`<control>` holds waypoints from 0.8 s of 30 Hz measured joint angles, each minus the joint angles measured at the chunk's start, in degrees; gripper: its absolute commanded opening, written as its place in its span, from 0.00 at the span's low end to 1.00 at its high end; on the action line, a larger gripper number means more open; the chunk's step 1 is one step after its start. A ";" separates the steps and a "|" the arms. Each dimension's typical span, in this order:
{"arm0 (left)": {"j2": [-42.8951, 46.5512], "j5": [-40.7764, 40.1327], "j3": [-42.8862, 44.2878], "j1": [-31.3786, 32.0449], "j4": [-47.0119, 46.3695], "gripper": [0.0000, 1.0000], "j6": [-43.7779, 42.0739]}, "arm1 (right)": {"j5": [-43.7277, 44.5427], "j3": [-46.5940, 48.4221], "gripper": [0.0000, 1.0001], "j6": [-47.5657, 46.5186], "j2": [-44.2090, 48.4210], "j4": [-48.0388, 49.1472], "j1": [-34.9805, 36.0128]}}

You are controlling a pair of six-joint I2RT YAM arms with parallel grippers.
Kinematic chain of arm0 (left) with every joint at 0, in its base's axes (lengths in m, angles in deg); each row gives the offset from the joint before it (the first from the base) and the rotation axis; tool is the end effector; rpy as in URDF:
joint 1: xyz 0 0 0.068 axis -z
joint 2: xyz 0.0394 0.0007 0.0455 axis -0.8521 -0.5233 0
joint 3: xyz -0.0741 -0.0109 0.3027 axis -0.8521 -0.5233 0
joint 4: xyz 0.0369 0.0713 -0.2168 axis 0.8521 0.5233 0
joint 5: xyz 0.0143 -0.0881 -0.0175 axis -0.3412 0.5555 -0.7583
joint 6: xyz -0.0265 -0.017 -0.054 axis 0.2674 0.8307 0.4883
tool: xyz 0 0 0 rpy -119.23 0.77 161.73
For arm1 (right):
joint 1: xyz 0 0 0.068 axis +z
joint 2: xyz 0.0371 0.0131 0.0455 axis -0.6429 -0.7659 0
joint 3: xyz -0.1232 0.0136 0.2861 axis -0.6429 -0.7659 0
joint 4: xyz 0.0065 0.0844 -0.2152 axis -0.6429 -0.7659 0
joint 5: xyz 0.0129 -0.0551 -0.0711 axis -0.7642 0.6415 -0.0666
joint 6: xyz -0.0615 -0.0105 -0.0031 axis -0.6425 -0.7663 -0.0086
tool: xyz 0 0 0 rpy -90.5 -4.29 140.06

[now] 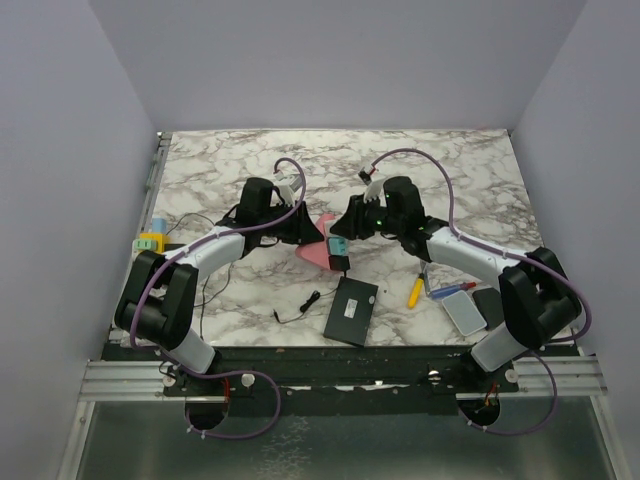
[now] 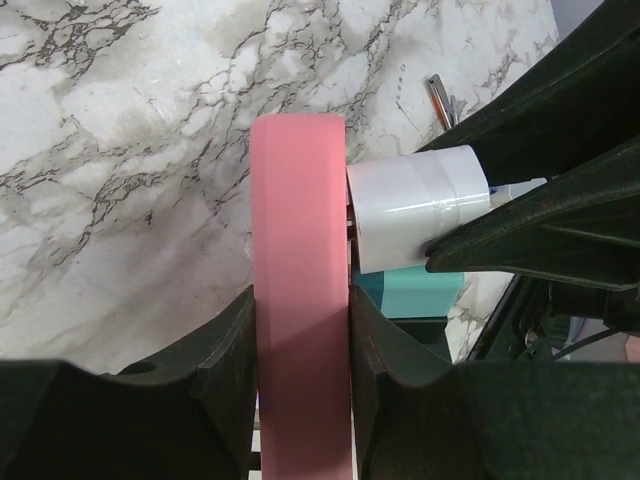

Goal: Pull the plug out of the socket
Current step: Remove the plug from the socket.

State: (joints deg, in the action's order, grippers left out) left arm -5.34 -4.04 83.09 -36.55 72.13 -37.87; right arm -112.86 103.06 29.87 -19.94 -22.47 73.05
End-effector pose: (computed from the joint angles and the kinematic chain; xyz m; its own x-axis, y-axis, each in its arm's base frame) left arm 0.2800 -0.1437 0.2669 -0.7745 -0.0035 -0.6326 0.5087 0.5911 -0.6260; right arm 0.2702 0.1982 0.2922 -0.6323 -0.0052 -0.7747 -0.6095 0.6207 0.4933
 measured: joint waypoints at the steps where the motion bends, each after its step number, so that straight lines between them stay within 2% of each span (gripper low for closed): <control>1: 0.00 -0.15 0.02 0.00 0.02 0.00 0.00 | 0.15 -0.02 0.00 0.00 0.00 0.00 0.02; 16: -0.09 -3.04 0.15 0.00 3.54 0.00 -1.70 | 18.47 0.00 0.00 -1.14 0.72 -2.23 8.76; 24: -0.17 -3.28 0.57 0.00 4.33 0.00 -1.70 | 23.87 0.11 0.00 -1.73 0.81 -2.43 11.04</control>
State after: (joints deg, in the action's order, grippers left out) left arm -5.52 -7.32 83.66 -36.55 76.46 -39.58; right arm -88.99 103.17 28.14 -19.13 -24.89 84.09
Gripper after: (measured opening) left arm 0.365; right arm 0.352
